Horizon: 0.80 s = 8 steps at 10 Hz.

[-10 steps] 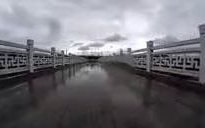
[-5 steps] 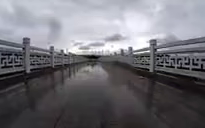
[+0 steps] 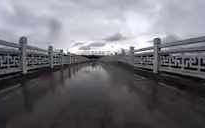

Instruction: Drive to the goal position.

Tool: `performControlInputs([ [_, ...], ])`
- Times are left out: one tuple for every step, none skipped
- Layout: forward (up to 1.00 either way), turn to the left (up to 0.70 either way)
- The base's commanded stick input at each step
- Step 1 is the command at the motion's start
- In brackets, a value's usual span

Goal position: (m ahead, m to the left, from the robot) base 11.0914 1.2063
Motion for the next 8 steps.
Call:
performControlInputs([
  [0.7, 0.0],
  [0.7, 0.0],
  [0.7, 0.0],
  [0.7, 0.0],
  [0.7, 0.0],
  [0.7, 0.0],
  [0.7, 0.0],
  [0.7, 0.0],
])
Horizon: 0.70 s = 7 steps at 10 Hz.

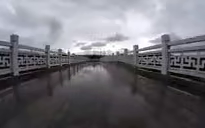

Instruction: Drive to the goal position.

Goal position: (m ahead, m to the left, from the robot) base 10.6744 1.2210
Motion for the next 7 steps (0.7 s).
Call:
performControlInputs([
  [0.7, 0.0],
  [0.7, 0.0],
  [0.7, 0.0],
  [0.7, 0.0],
  [0.45, 0.0],
  [0.45, 0.0],
  [0.45, 0.0],
])
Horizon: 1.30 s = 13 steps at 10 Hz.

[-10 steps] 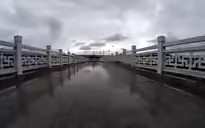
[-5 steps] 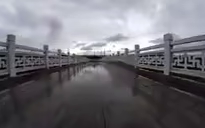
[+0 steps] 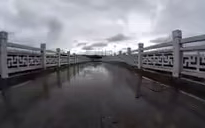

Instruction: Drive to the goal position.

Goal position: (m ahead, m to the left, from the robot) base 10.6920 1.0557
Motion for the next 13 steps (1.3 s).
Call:
performControlInputs([
  [0.45, 0.0],
  [0.45, 0.0],
  [0.45, 0.0],
  [0.45, 0.0],
  [0.45, 0.0],
  [0.45, 0.0],
  [0.45, 0.0],
  [0.45, 0.0],
  [0.45, 0.0],
  [0.45, 0.0],
  [0.45, 0.0],
  [0.45, 0.0],
  [0.45, 0.0],
])
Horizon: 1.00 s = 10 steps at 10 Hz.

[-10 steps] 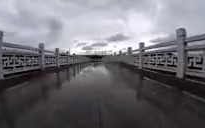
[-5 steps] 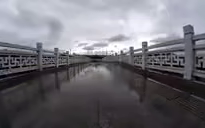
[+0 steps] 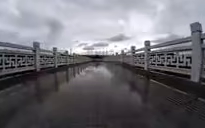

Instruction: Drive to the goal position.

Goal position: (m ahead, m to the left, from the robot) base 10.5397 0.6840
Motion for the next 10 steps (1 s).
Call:
performControlInputs([
  [0.45, 0.0],
  [0.51, 0.0],
  [0.7, 0.0],
  [0.7, 0.0],
  [0.7, 0.0],
  [0.69, 0.0],
  [0.68, 0.0],
  [0.68, 0.0],
  [0.68, 0.0],
  [0.68, 0.0],
])
